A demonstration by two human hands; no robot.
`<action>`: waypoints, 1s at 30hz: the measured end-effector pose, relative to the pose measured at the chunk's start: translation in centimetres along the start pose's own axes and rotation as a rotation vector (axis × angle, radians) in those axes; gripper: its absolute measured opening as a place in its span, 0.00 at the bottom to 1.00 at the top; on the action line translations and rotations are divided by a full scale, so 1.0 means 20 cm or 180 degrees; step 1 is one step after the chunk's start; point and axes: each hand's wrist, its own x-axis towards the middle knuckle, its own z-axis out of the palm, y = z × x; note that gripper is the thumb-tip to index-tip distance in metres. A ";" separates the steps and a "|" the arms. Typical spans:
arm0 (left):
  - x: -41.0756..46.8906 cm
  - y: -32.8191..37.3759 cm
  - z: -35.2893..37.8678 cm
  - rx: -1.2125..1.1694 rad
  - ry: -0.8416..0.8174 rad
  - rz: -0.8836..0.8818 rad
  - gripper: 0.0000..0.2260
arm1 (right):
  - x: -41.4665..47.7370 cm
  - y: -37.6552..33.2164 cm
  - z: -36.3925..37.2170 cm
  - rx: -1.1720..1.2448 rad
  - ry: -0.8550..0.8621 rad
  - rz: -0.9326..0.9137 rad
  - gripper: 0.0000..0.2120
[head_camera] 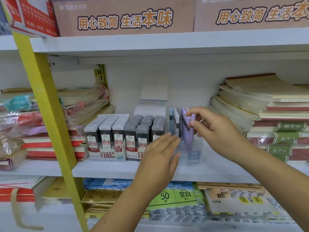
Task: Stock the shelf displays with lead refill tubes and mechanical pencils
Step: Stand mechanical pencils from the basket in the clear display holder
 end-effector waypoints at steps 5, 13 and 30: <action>-0.01 -0.01 0.02 0.0020 0.0098 0.0072 0.19 | 0.01 0.04 0.04 -0.0161 0.0011 0.0143 0.12; -0.05 0.01 -0.04 -0.0133 0.0218 0.0063 0.19 | -0.06 0.04 0.10 -0.0566 0.0391 0.0039 0.16; -2.02 -0.35 0.78 -0.1000 -0.2577 -0.3212 0.24 | -1.90 0.55 1.46 0.0265 -0.1982 0.2823 0.12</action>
